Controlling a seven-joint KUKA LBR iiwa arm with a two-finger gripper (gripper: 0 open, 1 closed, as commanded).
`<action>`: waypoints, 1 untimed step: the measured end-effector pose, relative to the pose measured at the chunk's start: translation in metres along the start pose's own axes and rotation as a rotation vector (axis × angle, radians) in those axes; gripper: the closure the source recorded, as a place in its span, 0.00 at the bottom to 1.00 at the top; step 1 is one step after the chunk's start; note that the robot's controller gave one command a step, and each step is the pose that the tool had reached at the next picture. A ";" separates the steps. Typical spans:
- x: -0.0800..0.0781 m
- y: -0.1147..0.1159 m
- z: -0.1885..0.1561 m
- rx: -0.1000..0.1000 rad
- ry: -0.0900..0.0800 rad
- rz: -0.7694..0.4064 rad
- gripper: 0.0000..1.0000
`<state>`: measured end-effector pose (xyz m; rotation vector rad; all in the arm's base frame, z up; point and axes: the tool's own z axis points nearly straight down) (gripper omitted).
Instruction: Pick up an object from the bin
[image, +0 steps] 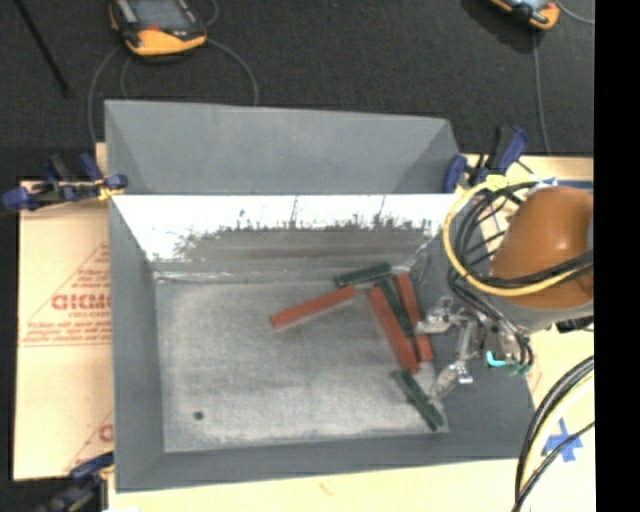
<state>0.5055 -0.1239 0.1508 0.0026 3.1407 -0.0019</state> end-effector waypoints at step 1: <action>0.002 0.017 0.025 0.004 -0.010 -0.069 0.00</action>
Offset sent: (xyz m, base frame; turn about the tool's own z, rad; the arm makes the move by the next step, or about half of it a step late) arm 0.0495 -0.0124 -0.0432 -0.4393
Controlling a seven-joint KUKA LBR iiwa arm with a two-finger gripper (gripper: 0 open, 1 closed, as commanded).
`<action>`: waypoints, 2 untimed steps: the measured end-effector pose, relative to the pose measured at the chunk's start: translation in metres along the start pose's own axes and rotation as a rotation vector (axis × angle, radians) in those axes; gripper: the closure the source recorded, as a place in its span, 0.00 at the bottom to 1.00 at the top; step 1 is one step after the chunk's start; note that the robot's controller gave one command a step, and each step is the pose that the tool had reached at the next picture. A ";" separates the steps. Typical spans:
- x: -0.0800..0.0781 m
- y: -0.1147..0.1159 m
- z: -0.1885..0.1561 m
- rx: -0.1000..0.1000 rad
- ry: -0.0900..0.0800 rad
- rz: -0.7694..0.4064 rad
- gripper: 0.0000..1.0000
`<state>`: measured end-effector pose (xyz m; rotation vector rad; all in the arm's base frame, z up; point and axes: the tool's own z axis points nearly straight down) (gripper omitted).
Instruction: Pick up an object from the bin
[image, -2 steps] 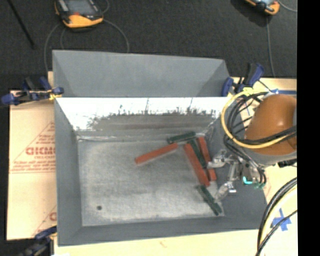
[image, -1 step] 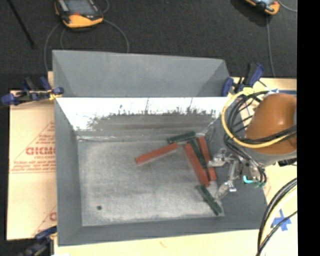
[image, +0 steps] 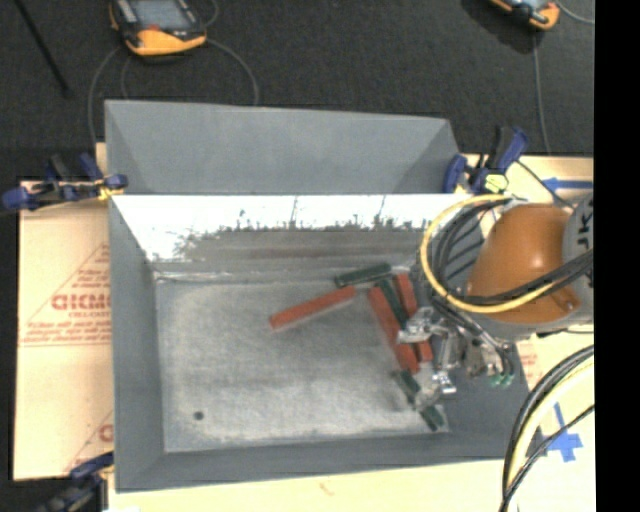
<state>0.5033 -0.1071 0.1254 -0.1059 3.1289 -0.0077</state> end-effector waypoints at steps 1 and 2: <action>-0.021 -0.001 0.031 -0.012 0.016 -0.258 0.00; -0.034 -0.017 0.030 0.003 -0.010 -0.376 0.00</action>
Offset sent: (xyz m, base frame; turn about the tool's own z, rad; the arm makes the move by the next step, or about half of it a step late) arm 0.0001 -0.0021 -0.0554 -0.4196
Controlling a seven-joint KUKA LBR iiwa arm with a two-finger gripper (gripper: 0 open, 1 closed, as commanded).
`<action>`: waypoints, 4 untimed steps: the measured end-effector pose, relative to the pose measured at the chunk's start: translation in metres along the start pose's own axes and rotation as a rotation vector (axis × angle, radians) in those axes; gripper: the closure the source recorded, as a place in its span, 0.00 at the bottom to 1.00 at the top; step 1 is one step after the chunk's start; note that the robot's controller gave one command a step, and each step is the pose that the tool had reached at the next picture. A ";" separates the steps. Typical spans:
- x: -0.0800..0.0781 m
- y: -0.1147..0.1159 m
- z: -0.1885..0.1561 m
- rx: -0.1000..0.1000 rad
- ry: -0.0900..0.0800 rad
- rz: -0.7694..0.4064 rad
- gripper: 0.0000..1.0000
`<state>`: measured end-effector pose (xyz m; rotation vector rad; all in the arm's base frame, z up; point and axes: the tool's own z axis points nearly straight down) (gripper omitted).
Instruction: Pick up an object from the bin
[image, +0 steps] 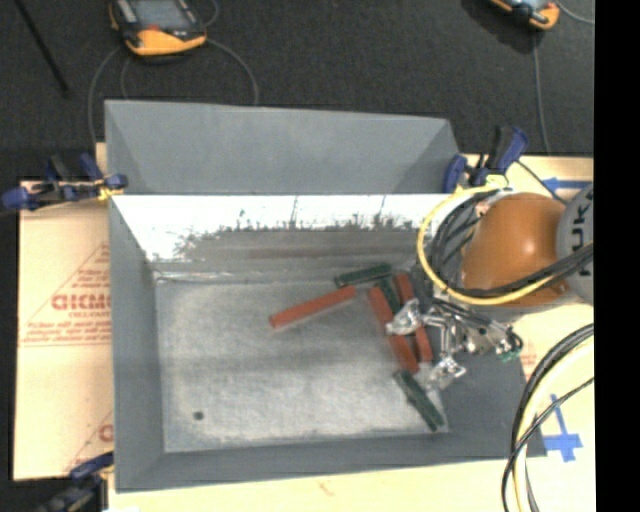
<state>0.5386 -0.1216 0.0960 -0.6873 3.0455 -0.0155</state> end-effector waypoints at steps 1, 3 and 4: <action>-0.018 -0.035 0.015 -0.001 -0.002 -0.220 1.00; -0.015 -0.030 0.019 -0.016 0.010 -0.219 0.00; -0.031 -0.022 0.018 -0.012 0.009 -0.561 1.00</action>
Offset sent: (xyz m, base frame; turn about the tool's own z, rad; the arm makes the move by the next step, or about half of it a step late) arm 0.0000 0.0000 0.0000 0.0000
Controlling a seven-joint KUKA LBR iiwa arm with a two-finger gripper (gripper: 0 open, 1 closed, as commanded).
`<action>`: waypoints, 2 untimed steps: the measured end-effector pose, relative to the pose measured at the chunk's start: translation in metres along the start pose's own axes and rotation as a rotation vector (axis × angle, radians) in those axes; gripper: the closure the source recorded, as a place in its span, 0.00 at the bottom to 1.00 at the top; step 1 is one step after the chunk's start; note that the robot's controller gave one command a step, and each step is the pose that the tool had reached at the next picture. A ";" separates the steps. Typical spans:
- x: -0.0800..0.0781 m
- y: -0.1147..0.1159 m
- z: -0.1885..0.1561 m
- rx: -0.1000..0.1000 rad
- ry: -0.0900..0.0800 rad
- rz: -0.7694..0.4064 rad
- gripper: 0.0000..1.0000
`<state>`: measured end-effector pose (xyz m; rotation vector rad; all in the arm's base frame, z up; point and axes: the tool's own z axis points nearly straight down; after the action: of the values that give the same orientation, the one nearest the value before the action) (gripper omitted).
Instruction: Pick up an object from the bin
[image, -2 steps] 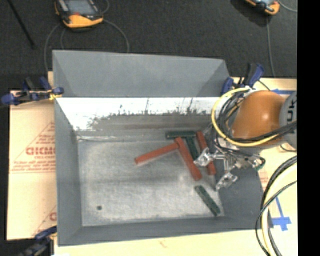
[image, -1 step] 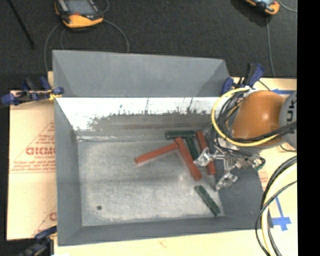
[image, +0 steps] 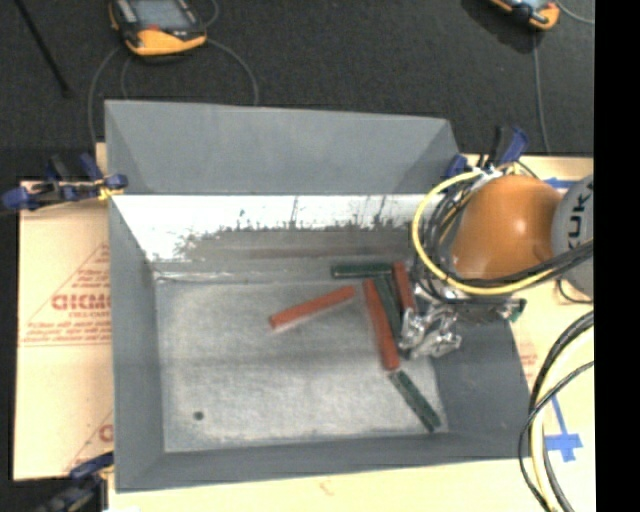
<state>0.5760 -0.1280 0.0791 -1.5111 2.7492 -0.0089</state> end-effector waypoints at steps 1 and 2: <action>-0.005 0.002 0.002 0.004 -0.015 0.001 0.00; -0.005 0.002 0.002 0.005 -0.014 0.000 0.00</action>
Offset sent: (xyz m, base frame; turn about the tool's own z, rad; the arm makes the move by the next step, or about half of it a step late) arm 0.0000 0.0000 0.0000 0.0000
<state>0.5775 -0.1227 0.0769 -1.5034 2.7366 -0.0044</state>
